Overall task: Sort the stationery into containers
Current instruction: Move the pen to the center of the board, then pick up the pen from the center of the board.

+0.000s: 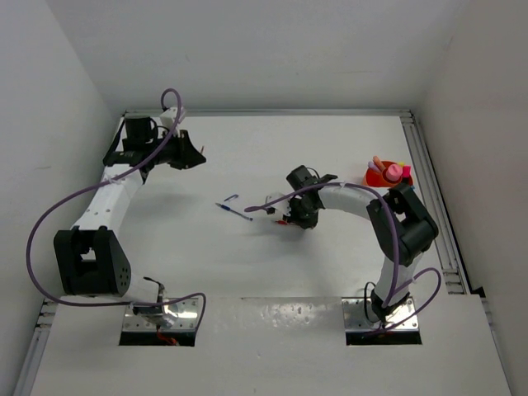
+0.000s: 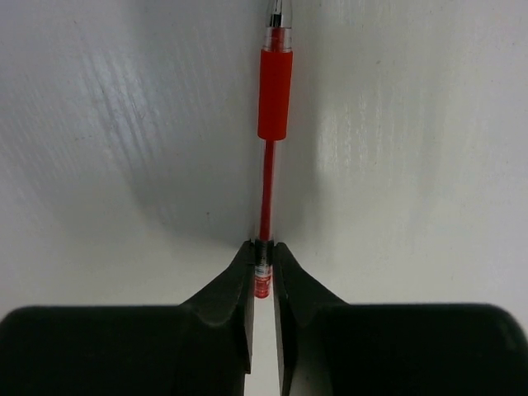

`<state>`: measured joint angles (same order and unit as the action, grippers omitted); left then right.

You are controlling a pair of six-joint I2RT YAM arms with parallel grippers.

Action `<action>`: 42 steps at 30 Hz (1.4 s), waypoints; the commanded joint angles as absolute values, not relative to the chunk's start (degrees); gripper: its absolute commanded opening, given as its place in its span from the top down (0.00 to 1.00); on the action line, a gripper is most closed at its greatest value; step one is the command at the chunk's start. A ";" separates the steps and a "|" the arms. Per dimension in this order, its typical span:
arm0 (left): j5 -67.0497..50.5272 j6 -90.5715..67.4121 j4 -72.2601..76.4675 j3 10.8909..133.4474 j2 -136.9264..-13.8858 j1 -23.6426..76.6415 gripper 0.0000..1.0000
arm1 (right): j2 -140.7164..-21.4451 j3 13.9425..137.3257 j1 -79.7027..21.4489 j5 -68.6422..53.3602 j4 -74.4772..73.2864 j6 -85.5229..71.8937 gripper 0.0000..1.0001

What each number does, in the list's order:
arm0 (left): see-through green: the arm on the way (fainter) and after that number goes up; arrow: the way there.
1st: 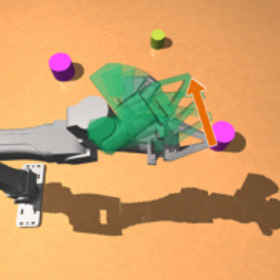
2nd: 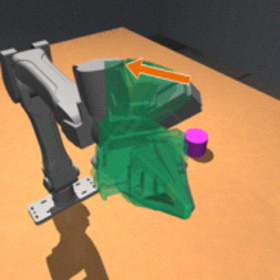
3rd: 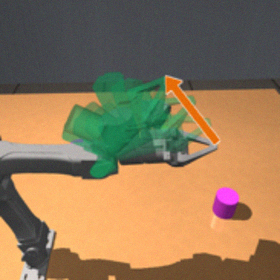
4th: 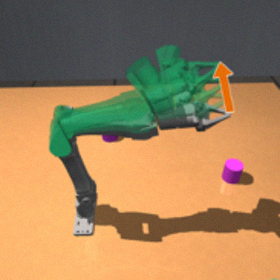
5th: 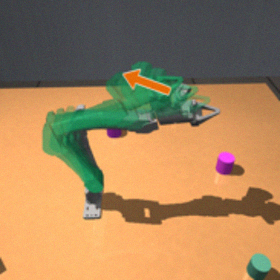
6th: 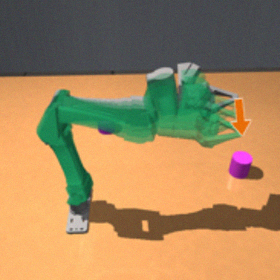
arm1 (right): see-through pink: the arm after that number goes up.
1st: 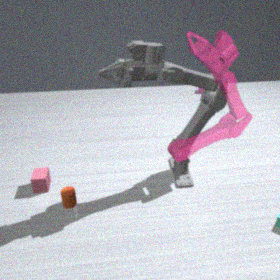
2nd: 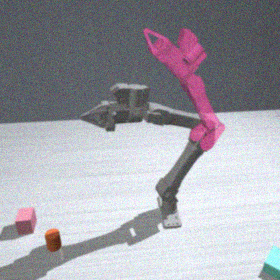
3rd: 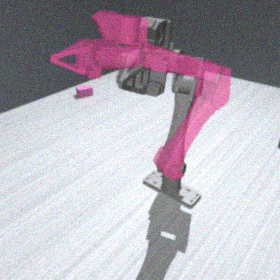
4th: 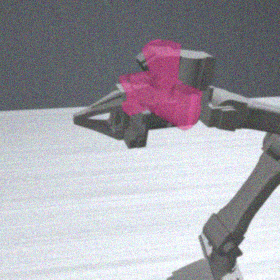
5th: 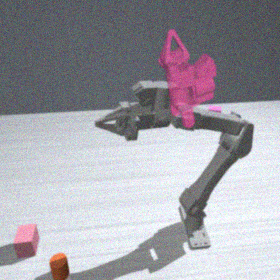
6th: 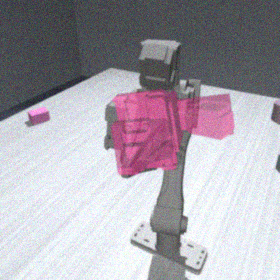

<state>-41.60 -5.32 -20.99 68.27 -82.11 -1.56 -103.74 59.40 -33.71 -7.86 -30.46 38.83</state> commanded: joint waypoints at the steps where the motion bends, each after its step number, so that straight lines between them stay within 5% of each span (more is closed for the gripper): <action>1: -41.04 -2.99 -20.66 68.20 -80.59 -0.53 1.00 | -103.10 59.50 -33.05 -8.96 -29.09 40.78 0.86; 3: -41.04 -3.08 -20.65 68.38 -81.03 -0.62 1.00 | -103.18 59.33 -32.96 -8.79 -29.09 40.96 0.75; 7: -40.87 -3.08 -20.48 68.47 -81.21 -0.62 1.00 | -103.10 59.76 -32.78 -9.40 -28.04 39.29 0.69; 20: -40.08 -1.76 -22.06 68.64 -80.95 1.05 1.00 | -106.87 58.98 -36.03 -6.95 -25.66 39.37 0.79; 24: -41.04 2.98 -25.92 70.48 -81.65 1.40 1.00 | -106.88 57.57 -36.74 -6.15 -25.49 39.81 1.00; 42: -54.74 44.71 -66.60 73.47 -90.61 17.75 1.00 | -80.25 67.77 -41.30 -10.90 -47.02 48.16 1.00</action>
<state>-47.33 34.06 -57.43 73.65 -89.45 16.29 -83.20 66.28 -38.28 -7.88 -40.80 45.95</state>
